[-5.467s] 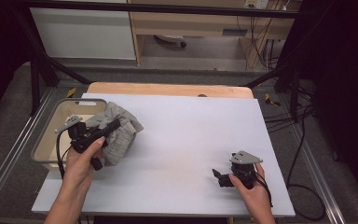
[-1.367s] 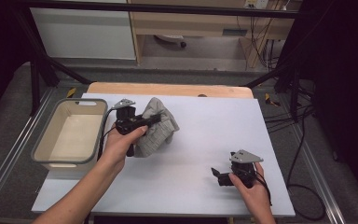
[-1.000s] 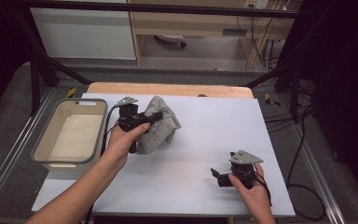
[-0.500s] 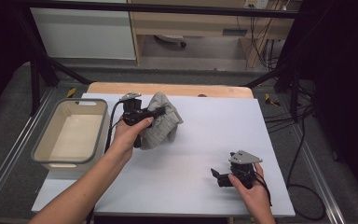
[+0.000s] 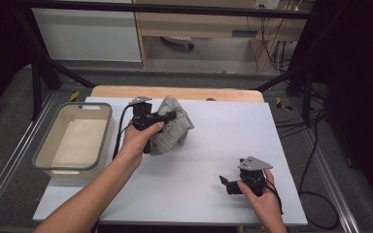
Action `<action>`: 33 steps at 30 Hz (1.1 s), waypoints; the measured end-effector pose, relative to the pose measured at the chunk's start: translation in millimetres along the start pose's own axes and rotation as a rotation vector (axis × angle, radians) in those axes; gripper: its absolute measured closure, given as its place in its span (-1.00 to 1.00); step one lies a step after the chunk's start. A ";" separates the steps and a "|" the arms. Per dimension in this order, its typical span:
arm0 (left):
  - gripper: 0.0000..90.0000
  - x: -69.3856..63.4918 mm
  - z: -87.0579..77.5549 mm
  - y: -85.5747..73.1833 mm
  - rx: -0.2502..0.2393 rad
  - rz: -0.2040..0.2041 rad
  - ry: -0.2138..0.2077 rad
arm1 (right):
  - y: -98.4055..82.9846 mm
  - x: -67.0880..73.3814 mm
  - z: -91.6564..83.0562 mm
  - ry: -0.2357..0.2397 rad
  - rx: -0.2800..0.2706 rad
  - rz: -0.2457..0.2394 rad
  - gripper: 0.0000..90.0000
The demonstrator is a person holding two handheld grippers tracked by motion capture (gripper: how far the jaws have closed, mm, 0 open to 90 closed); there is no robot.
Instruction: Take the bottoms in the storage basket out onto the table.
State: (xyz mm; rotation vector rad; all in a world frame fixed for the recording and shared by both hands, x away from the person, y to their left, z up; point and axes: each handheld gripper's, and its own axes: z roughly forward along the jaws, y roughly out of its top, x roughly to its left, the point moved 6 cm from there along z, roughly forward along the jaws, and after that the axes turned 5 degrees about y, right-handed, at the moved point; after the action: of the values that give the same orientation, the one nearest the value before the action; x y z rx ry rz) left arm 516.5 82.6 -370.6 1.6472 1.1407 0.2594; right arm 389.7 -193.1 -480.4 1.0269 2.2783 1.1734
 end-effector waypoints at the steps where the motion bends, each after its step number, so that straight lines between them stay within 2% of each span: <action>1: 0.41 0.0 0.0 0.0 0.000 0.000 0.000 | 0.0 0.0 0.0 0.000 0.000 0.000 -0.94; 14: 0.40 8.5 14.5 -8.8 0.030 0.013 0.023 | -1.0 -0.3 1.9 0.005 0.010 -0.002 -0.94; 33: 0.40 6.4 24.1 -21.9 0.050 0.026 0.005 | -2.4 -0.5 4.8 0.009 0.022 -0.007 -0.94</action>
State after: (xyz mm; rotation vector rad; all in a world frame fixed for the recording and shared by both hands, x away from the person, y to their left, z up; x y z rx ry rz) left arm 523.8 71.9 -401.1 1.7072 1.1388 0.2538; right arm 391.9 -191.8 -485.1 1.0230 2.3046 1.1553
